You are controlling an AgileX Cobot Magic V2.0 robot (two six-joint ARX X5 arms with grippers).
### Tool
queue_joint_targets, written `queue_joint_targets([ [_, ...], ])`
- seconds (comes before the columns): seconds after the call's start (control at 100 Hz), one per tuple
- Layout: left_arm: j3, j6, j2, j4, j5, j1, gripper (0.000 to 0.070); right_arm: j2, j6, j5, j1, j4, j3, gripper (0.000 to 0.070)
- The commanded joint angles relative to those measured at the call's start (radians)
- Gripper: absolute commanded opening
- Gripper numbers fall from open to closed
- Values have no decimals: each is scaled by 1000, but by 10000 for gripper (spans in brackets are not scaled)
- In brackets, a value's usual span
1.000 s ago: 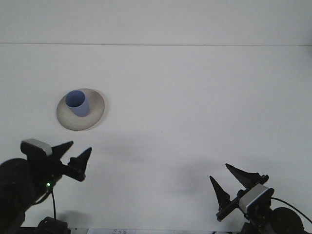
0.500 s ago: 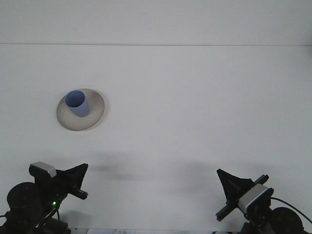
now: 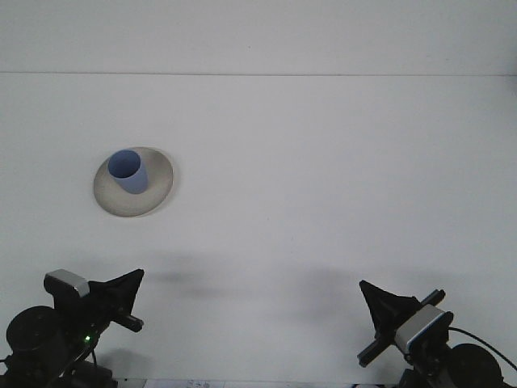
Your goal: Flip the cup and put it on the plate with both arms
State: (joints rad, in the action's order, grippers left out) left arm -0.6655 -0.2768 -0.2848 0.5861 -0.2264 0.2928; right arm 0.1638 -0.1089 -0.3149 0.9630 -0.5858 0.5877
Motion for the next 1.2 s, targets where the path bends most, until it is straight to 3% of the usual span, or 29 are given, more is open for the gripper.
queue_joint_targets([
  [0.0,-11,-4,-1,-12,-3,4,16,1,0,0,12,10,7,6],
  [0.09,-11,6,0,-12,-3,2,16,1,0,0,12,10,7,6],
  [0.18,5,174,14,-32,-2,-17,16,1,0,0,12,10,7,6],
  [0.24,54,236,37,-101,8,-40,16,1,0,0,12,10,7,6],
  [0.31,155,277,85,-237,77,-74,16,1,0,0,12,10,7,6],
  [0.46,394,292,188,-465,284,-145,16,1,0,0,12,10,7,6],
  [0.58,539,292,233,-571,364,-187,16,1,0,0,12,10,7,6],
  [0.75,654,293,266,-623,377,-223,16,1,0,0,12,10,7,6],
  [1.19,652,288,282,-595,375,-229,15,0,0,0,12,10,7,6],
])
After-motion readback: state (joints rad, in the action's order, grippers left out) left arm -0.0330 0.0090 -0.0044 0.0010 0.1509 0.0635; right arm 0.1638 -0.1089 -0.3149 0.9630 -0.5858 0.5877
